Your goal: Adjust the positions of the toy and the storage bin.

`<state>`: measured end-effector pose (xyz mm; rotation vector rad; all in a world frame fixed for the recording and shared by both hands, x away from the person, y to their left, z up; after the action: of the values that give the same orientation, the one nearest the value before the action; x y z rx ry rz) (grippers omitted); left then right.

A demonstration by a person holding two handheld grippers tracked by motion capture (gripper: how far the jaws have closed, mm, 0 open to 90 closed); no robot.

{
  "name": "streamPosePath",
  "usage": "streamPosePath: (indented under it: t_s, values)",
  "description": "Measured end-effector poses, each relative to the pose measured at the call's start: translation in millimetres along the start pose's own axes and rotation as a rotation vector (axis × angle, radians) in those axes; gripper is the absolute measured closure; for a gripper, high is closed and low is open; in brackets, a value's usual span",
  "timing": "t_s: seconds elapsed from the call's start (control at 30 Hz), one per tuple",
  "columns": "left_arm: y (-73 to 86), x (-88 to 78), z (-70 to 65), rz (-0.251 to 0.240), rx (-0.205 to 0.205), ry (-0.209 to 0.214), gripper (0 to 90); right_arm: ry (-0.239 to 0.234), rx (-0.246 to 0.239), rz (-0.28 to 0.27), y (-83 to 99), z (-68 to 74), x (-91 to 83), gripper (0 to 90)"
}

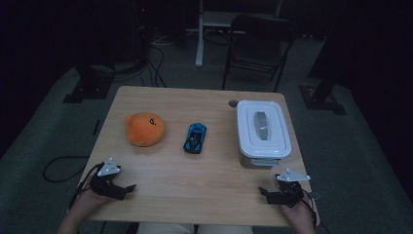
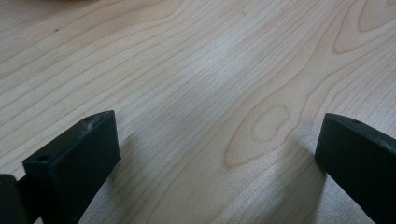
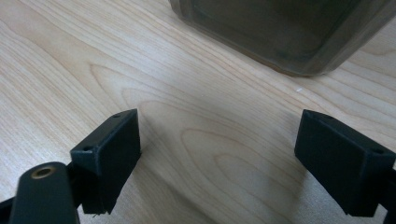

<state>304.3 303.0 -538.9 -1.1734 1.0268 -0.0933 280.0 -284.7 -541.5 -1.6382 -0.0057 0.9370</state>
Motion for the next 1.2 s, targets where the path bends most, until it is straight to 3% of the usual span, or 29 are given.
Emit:
streamPosePath:
  t_s: [0.6, 0.87, 0.9, 1.07, 1.2]
  values:
    - [0.1, -1.1, 0.0, -0.005, -0.005, -0.010, 3.4, 0.013, -0.001, 0.000, 0.1, 0.5, 0.2, 14.2]
    - [-5.0, -0.3, -0.3, 0.011, -0.073, -0.030, 4.2, 0.014, 0.000, 0.000, 0.0, 0.3, 0.2, 14.5]
    - [-6.6, 0.8, -1.3, 0.024, -0.068, -0.045, 4.2, 0.015, 0.001, 0.000, 0.0, 0.1, 0.2, 14.5]
    - [-13.6, 4.6, -8.6, 0.047, -0.047, -0.037, 4.2, 0.016, 0.002, -0.001, 0.0, 0.1, 0.2, 14.5]
    - [-23.4, 5.7, -12.1, 0.039, -0.036, -0.042, 4.2, 0.016, 0.002, -0.001, 0.0, 0.1, 0.2, 14.5]
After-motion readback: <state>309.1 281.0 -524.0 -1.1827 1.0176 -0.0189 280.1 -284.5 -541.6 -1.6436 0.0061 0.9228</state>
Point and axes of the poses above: each handheld gripper's, and its own axes: x roughly forward along the jaws, y roughly out of its underside, z roughly to its left, the point moved 2 cm from there along x, roughly forward along the jaws, and after that the axes turned 9 degrees about -z, right-handed, at the moved point
